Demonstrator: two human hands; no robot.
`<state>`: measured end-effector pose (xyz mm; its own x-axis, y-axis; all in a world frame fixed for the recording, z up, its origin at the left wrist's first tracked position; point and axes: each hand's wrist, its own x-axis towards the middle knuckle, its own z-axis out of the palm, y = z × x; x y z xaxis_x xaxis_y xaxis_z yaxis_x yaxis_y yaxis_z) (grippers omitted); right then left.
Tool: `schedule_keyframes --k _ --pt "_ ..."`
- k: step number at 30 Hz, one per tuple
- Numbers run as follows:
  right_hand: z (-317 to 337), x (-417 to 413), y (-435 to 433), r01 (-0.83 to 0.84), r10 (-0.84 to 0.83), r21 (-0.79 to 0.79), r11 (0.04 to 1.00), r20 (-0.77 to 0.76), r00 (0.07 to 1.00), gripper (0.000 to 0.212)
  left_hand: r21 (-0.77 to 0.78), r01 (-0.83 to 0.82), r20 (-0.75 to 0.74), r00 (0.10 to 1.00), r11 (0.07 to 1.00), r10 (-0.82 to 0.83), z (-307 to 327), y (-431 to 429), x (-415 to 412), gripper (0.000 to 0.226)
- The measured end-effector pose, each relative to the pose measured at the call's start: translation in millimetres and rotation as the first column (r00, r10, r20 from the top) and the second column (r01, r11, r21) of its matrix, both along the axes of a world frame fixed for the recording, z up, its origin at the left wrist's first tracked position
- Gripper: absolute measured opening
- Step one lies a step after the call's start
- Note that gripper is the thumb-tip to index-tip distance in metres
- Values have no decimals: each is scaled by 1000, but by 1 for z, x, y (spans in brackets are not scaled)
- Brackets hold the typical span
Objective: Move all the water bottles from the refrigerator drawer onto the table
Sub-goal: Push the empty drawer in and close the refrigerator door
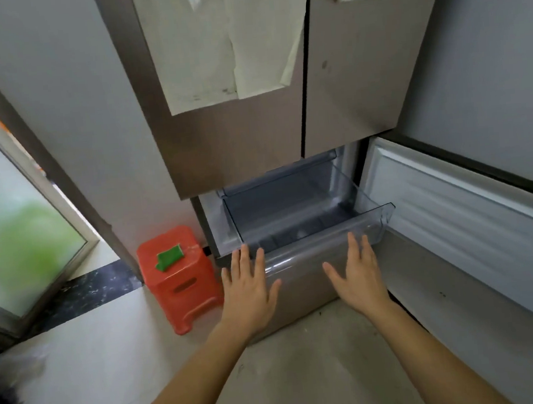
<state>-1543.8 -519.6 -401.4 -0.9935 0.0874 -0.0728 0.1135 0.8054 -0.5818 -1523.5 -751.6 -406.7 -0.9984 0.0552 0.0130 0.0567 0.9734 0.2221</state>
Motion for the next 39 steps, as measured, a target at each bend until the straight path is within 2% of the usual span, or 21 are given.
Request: schedule_keyframes --k 5,7,11,14,16,18,21,22,26,28,34,36,39 --pt "-22 -37 20 67 -40 -191 979 140 989 94 16 71 109 991 997 -72 -23 36 -48 75" --pt "-34 -56 33 126 -55 -305 944 231 971 96 -3 80 142 987 997 -79 -34 52 -63 75" --pt "-56 -101 51 357 -115 -524 773 438 892 94 -117 53 188 982 992 -30 -53 79 -87 72" --pt "-69 -136 61 410 -83 -621 668 486 870 84 -203 -9 180 983 979 46 -65 90 -96 72" --pt "-74 -152 67 435 -63 -665 607 505 861 68 -254 -54 170 980 966 99 -70 93 -102 71" --pt "-73 -162 69 421 -21 -698 579 503 864 57 -251 -109 178 971 962 157 -71 97 -111 65" --pt "-75 -175 75 415 -10 -713 565 497 868 75 -237 -187 165 959 953 229 -69 113 -122 52" --pt "-75 -180 78 412 -12 -711 570 494 870 73 -249 -206 134 960 946 244 -69 118 -124 49" --pt "-69 -194 93 382 89 -743 550 507 857 31 -285 -250 113 950 925 291 -65 125 -130 45" --pt "-69 -198 98 370 129 -761 533 505 853 24 -290 -243 128 949 926 289 -64 126 -130 46" --pt "-60 -222 87 345 157 -779 524 486 860 36 -329 -282 21 952 901 305 -60 112 -158 48" --pt "-59 -230 82 358 154 -765 535 505 849 48 -321 -267 55 953 909 299 -61 104 -166 47" --pt "-62 -238 71 398 170 -768 503 539 825 54 -292 -254 68 956 922 285 -67 94 -176 43"
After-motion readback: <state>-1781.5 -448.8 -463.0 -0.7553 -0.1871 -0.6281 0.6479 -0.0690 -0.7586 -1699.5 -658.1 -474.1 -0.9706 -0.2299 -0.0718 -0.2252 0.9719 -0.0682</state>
